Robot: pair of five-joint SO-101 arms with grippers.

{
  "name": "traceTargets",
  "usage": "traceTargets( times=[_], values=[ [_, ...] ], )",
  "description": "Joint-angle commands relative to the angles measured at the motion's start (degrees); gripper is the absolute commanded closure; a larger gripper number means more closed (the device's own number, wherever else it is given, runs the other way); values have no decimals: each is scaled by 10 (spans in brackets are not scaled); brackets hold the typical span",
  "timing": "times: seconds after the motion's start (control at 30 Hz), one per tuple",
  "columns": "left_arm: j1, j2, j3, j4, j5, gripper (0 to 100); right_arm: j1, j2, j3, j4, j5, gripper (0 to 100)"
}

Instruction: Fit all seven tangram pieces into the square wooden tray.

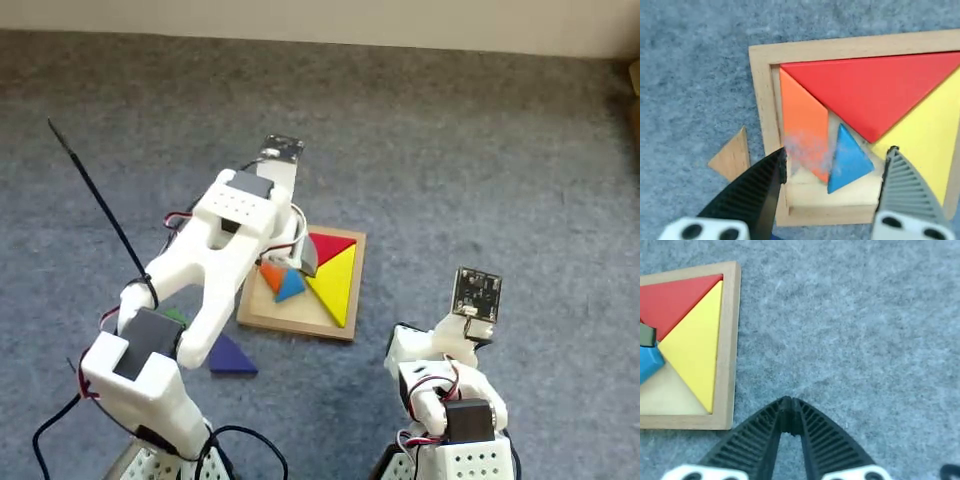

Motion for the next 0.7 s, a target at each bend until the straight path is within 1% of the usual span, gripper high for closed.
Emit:
traceTargets(
  times=[0.0, 0.2, 0.33, 0.5, 0.67],
  values=[
    [-42, -4, -2, 2, -27, 698, 6, -7, 90, -20, 4, 991],
    [-70, 0, 7, -2, -98, 698, 6, -7, 90, -20, 4, 991],
    [-59, 0, 24, -6, -138, 698, 6, -7, 90, -20, 4, 991],
    [-52, 0, 52, -42, -166, 698, 6, -7, 90, -20, 4, 991],
    [-57, 0, 51, -47, -165, 698, 6, -7, 90, -19, 4, 991]
  ],
)
